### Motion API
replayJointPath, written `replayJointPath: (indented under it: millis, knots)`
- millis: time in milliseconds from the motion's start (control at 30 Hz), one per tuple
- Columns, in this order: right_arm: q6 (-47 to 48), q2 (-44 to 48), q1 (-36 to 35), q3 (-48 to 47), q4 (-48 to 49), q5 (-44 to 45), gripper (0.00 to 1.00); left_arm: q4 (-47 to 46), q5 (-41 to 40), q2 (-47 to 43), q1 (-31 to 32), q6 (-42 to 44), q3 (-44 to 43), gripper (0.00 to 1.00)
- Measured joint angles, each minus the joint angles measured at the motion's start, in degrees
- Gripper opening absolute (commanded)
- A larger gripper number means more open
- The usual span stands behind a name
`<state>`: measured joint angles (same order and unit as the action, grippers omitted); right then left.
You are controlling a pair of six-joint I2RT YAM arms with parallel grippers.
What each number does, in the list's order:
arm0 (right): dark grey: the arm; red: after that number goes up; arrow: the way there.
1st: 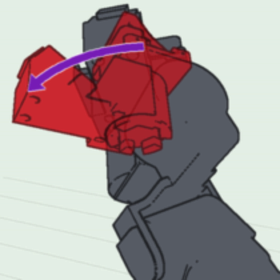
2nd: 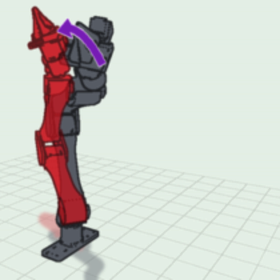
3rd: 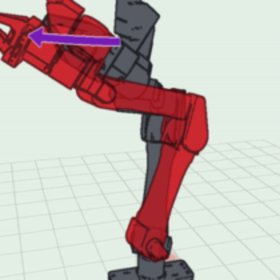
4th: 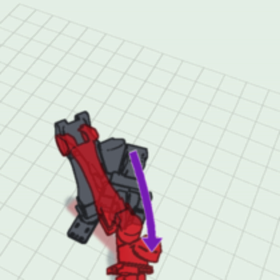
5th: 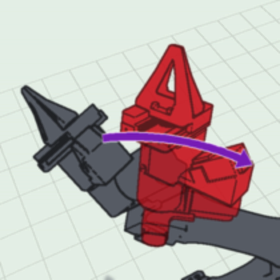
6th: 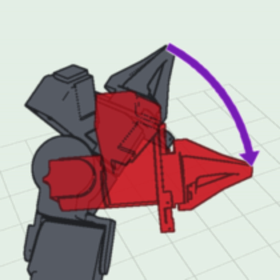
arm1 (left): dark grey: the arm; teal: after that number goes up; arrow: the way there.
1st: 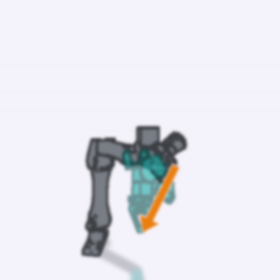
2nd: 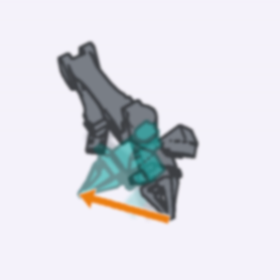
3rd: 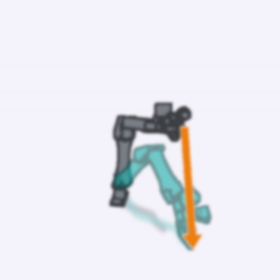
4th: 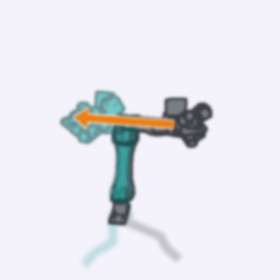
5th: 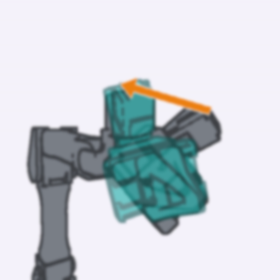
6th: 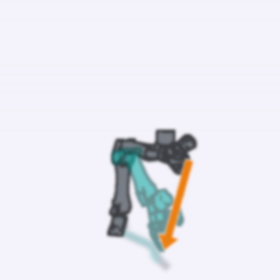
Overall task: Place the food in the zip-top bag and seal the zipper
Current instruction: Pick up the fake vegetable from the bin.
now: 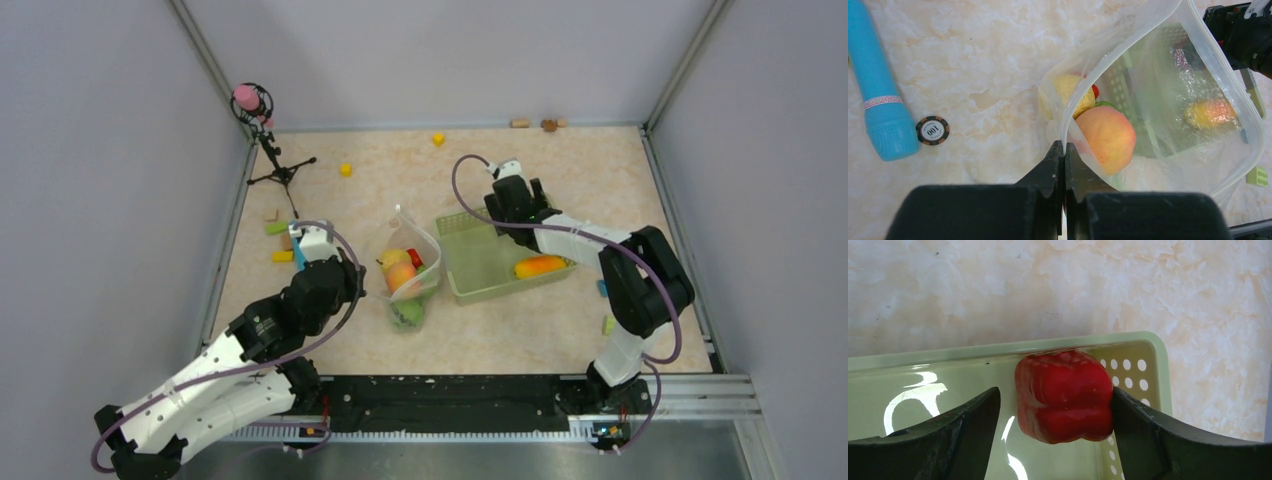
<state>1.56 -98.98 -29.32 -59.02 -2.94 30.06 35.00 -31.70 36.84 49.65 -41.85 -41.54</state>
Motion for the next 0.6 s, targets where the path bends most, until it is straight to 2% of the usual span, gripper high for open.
replayJointPath:
  millis: [67, 233, 333, 400, 600]
  knots:
    - [0.0, -0.11, 0.0, -0.02, -0.17, -0.13, 0.72, -0.15, 0.02, -0.09, 0.0, 0.02, 0.0, 0.0]
    - [-0.13, -0.31, 0.0, -0.04, -1.18, -0.02, 0.37, -0.33, 0.02, -0.39, 0.0, 0.02, 0.0, 0.0]
    - [-0.83, -0.28, 0.04, -0.44, -1.62, 0.09, 0.24, -0.35, 0.04, -0.72, 0.0, 0.02, 0.02, 0.0]
    - [-2.01, -0.07, 0.04, -0.7, -2.73, 0.17, 0.19, -0.35, 0.13, -0.74, 0.0, 0.02, 0.02, 0.0]
    - [-5.95, 7.17, -0.09, -0.57, -10.43, -0.76, 0.17, -0.37, 0.39, -0.74, 0.0, 0.02, 0.02, 0.0]
